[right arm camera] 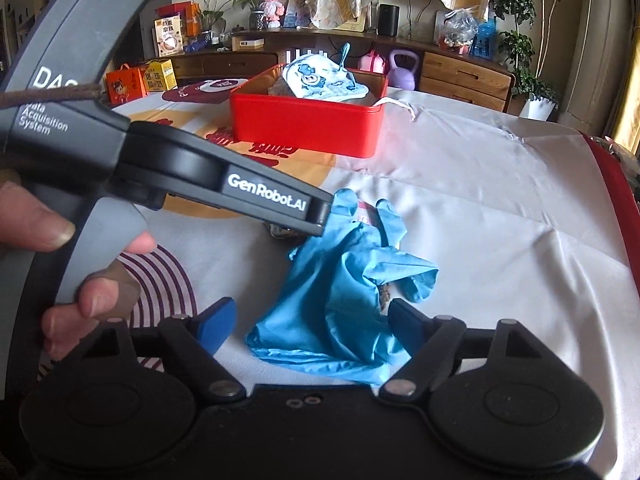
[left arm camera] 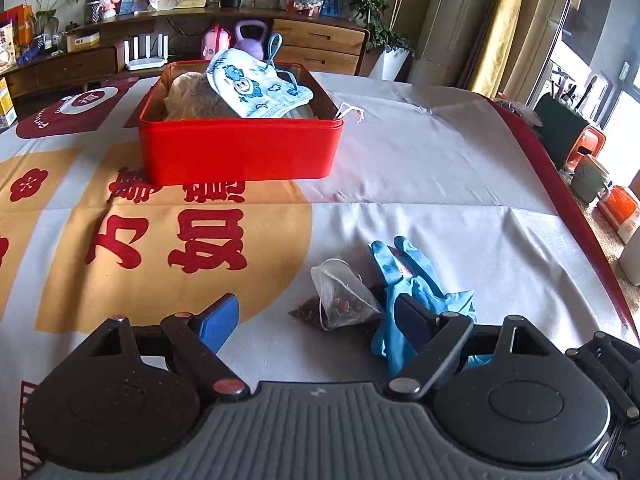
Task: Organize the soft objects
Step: 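Move both tools to the blue gloves and grasp them with the right gripper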
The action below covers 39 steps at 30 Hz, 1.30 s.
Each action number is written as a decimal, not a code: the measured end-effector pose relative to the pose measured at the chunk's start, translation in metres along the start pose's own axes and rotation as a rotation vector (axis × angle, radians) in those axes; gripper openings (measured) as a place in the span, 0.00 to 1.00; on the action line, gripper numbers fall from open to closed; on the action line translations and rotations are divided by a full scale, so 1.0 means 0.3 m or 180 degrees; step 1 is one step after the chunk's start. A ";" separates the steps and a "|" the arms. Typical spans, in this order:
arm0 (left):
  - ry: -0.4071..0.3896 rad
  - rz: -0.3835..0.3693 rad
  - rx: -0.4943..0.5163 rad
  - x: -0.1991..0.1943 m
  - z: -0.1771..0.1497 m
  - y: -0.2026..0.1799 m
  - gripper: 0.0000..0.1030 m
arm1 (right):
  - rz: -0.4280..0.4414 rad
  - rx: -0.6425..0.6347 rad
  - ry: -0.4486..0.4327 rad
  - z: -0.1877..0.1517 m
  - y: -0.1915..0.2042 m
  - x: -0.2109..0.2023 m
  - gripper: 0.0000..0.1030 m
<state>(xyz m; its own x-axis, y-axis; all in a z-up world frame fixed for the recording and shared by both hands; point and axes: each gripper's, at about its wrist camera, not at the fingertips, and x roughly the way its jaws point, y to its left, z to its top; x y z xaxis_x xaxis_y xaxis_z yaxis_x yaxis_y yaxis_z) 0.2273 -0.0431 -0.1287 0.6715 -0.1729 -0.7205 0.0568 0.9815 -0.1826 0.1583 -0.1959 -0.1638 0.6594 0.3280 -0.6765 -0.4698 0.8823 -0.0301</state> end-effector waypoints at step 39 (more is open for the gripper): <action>-0.0025 -0.0160 -0.0106 0.018 0.011 0.046 0.07 | -0.0129 0.0323 -0.0214 0.001 -0.082 -0.049 0.04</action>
<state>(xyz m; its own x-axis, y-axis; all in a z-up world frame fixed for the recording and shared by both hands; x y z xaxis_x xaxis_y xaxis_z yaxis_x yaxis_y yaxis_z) 0.2342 -0.0303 -0.1330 0.6741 -0.2212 -0.7048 0.0661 0.9684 -0.2407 0.1603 -0.2223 -0.1527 0.7161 0.3104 -0.6252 -0.3823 0.9238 0.0206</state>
